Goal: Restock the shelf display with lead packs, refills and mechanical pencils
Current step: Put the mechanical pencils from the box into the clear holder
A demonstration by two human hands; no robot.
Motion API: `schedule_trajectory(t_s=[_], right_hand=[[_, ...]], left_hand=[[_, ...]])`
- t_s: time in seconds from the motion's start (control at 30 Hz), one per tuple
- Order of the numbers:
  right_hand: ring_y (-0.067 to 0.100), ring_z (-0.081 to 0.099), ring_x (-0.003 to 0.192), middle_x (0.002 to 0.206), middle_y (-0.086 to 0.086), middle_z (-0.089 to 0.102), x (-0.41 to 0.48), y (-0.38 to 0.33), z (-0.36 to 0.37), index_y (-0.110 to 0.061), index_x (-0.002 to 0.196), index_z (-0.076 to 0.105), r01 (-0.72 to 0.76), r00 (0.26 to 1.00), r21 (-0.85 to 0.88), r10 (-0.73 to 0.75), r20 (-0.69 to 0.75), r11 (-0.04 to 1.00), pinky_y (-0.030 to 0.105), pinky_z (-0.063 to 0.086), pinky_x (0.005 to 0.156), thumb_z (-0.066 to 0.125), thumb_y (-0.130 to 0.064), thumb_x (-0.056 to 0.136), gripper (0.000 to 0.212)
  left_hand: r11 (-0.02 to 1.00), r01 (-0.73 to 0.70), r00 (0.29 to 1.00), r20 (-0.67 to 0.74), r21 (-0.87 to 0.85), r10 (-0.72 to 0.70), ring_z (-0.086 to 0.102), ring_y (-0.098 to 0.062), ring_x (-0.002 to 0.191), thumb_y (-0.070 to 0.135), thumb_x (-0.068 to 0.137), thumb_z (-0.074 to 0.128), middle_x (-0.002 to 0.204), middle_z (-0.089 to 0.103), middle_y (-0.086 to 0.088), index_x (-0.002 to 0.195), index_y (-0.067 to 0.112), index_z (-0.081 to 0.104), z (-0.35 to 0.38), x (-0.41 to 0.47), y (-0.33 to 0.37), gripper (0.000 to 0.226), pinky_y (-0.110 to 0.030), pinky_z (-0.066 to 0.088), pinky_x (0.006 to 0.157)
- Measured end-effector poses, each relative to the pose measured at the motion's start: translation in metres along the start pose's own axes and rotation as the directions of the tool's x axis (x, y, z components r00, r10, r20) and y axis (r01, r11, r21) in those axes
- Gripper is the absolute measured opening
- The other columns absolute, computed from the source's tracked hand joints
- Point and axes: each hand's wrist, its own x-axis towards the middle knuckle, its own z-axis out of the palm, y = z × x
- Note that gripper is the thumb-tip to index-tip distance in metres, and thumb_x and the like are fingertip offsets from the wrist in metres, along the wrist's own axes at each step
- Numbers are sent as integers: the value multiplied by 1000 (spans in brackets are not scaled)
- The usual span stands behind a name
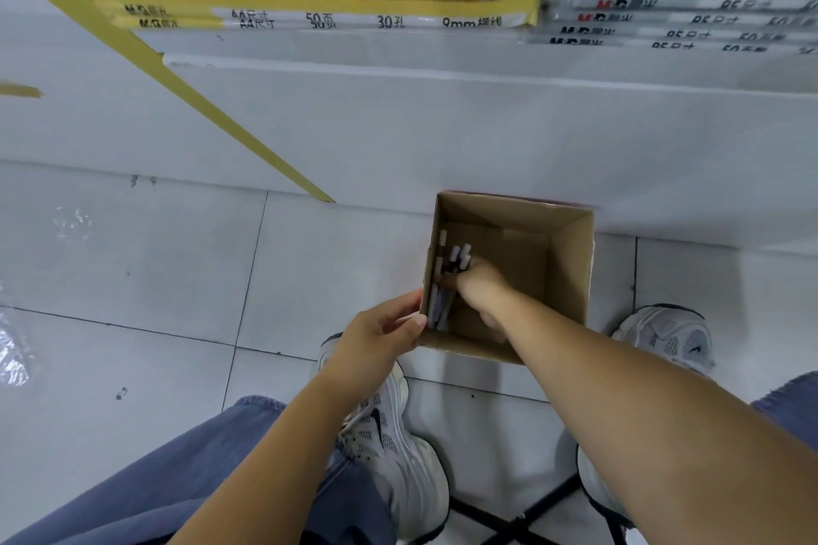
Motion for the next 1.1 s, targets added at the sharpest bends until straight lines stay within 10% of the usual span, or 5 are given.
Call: schedule_trajectory(t_s=[0.17, 0.37, 0.57, 0.9, 1.1], right_hand=[[20, 63, 95, 99, 2, 67, -27, -15, -23, -24, 93, 62, 140, 989, -62, -137, 47, 988, 40, 53, 88, 65, -13, 89, 12], [17, 66, 99, 104, 1, 71, -116, -70, -67, -17, 106, 68, 440, 898, -211, -424, 117, 873, 37, 53, 92, 64, -21, 91, 16], [12, 73, 83, 88, -4, 76, -251, -142, -102, -13, 97, 62, 750, 660, -67, -739, 132, 658, 22, 56, 64, 67, -5, 87, 14], [5, 56, 51, 63, -7, 66, -421, -232, -151, -20, 84, 61, 945, 276, -182, -961, 1, 271, 16, 42, 47, 74, -21, 83, 13], [19, 66, 72, 86, 12, 73, -450, -266, -176, -10, 104, 62, 986, 165, -25, -985, -42, 166, 25, 52, 62, 55, -15, 96, 12]], left_hand=[[1000, 6, 999, 32, 10, -7, 66, -11, 103, 16, 101, 54, 113, 73, 12, 99, 61, 68, -3, -2, 12, 47, -20, 55, 87], [983, -93, 994, -43, 161, 101, 37, -11, 140, 37, 98, 59, 152, 37, 15, 149, 38, 37, 1, -23, 59, 56, -21, 32, 103], [952, -288, 910, 279, -106, 307, 65, -11, 114, 39, 95, 59, 128, 66, 8, 136, 36, 52, 2, -81, 163, 41, -30, 56, 89], [731, -682, 720, 158, -21, 676, 55, -6, 63, 37, 104, 48, 75, 63, 7, 99, 22, 62, 1, -195, 309, 21, -18, 42, 54], [648, -757, 648, 34, -77, 761, 55, -10, 56, 37, 101, 53, 74, 65, 2, 104, 18, 64, -3, -216, 360, 22, -20, 38, 45]])
